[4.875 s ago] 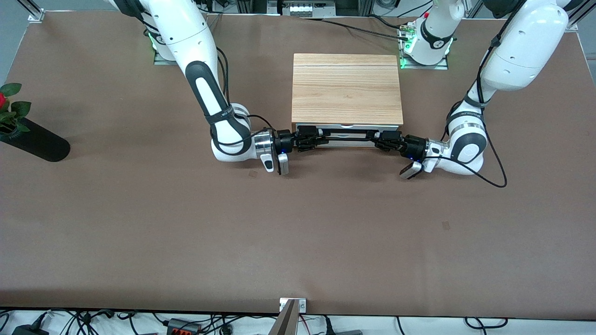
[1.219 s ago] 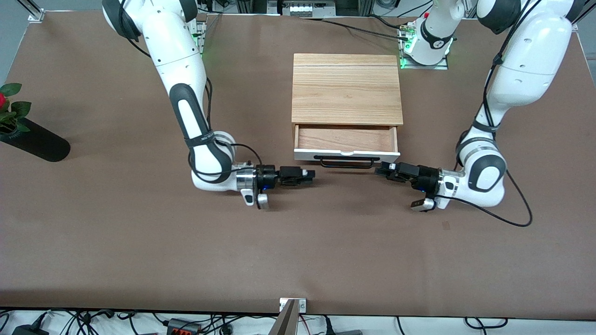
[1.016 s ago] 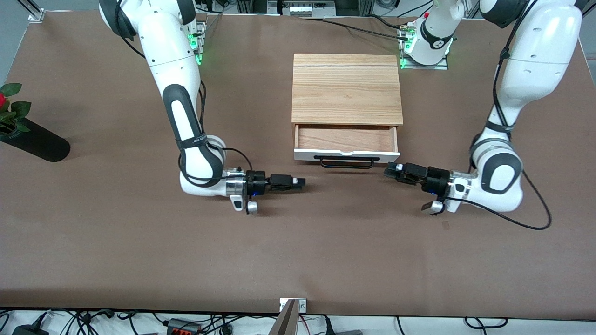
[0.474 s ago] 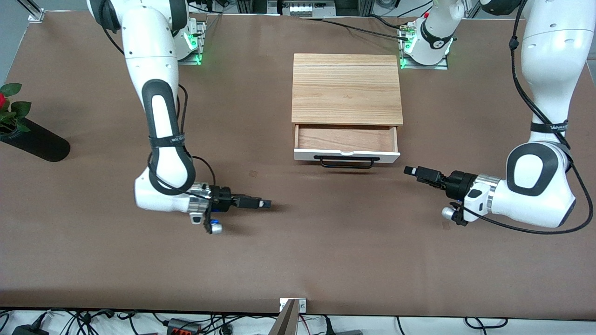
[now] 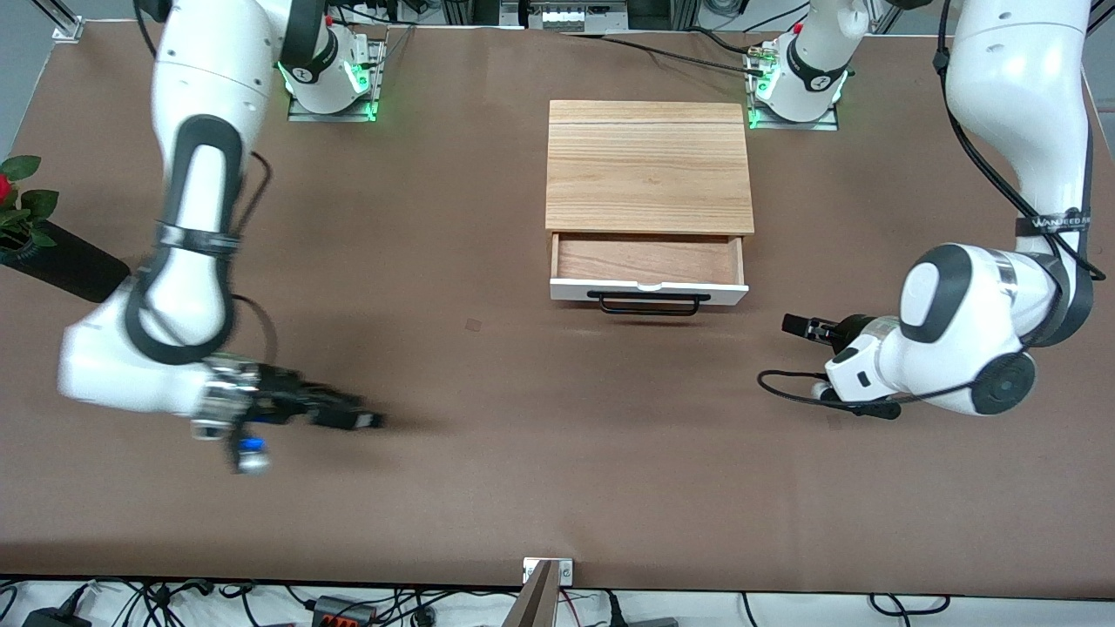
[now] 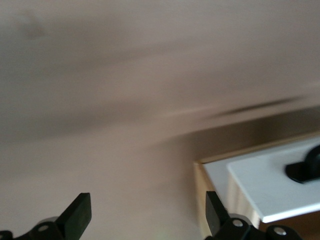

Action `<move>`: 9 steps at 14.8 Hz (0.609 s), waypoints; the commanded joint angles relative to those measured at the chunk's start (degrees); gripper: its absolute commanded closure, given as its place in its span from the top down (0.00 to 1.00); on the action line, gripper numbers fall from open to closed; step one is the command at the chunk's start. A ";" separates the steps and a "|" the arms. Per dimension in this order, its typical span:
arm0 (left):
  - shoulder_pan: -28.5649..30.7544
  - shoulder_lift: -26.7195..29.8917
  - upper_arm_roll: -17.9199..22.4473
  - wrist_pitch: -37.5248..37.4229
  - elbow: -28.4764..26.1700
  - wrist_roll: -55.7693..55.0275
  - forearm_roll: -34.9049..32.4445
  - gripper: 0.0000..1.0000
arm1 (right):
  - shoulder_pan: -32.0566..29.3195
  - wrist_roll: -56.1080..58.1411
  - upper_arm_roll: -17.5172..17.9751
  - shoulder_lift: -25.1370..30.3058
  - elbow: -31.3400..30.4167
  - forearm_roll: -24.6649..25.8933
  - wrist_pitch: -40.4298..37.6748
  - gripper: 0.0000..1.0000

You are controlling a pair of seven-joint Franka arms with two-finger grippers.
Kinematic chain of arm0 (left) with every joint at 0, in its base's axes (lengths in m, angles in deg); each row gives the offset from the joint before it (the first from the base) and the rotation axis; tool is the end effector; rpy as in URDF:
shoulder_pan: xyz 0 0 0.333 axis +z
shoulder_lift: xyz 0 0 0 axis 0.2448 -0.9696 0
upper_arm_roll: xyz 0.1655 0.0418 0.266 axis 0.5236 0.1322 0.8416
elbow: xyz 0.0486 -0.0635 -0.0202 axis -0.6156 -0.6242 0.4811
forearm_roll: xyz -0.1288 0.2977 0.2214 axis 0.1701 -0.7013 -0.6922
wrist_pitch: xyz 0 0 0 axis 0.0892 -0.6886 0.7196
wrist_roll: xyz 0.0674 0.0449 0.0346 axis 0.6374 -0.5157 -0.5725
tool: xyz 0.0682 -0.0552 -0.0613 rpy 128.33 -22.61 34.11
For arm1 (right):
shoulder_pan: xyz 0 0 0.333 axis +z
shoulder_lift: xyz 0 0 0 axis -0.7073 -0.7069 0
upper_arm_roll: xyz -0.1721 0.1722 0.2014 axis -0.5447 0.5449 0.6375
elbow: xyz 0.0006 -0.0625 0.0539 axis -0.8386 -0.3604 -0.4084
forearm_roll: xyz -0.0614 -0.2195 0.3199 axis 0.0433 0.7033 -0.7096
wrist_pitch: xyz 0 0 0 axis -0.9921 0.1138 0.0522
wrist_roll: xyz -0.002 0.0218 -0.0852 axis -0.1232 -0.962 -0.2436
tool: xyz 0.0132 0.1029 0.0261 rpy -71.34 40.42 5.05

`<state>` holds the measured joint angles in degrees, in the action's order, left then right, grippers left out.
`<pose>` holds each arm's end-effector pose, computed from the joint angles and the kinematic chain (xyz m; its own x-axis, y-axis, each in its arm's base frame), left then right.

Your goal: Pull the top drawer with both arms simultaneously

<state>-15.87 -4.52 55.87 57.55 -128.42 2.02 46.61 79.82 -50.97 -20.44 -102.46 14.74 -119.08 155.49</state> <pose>0.6750 -0.0920 0.3402 0.9004 -0.1724 -0.3994 -0.1311 -0.9830 0.1288 0.7468 0.0938 0.3598 0.9332 -0.3229 -0.1579 -0.3487 -0.7071 -0.6152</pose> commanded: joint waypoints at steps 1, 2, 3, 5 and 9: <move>-0.23 5.90 0.33 -0.05 -0.49 -3.98 -4.69 1.00 | 3.59 -3.93 -8.53 0.91 3.84 13.69 -2.14 1.00; 0.38 8.10 0.60 -0.05 -0.49 -3.98 -4.87 1.00 | 3.25 -5.16 -8.63 2.40 3.93 17.67 -2.31 1.00; 0.47 9.86 0.95 -0.48 -0.40 -3.29 -4.78 1.00 | 2.81 -5.17 -8.72 3.28 3.93 18.31 -2.40 1.00; 0.47 13.38 1.56 -0.66 -0.31 -3.46 -4.87 1.00 | 1.23 -5.09 -8.90 4.16 4.02 18.06 -4.06 1.00; 0.56 23.04 2.18 -0.14 -2.76 -3.98 -4.87 1.00 | -5.87 -6.40 2.48 10.39 2.09 17.61 -1.63 1.00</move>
<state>-15.10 12.47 57.74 57.19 -127.41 -1.24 43.03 78.69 -55.73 -26.03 -96.59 18.22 -101.99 153.03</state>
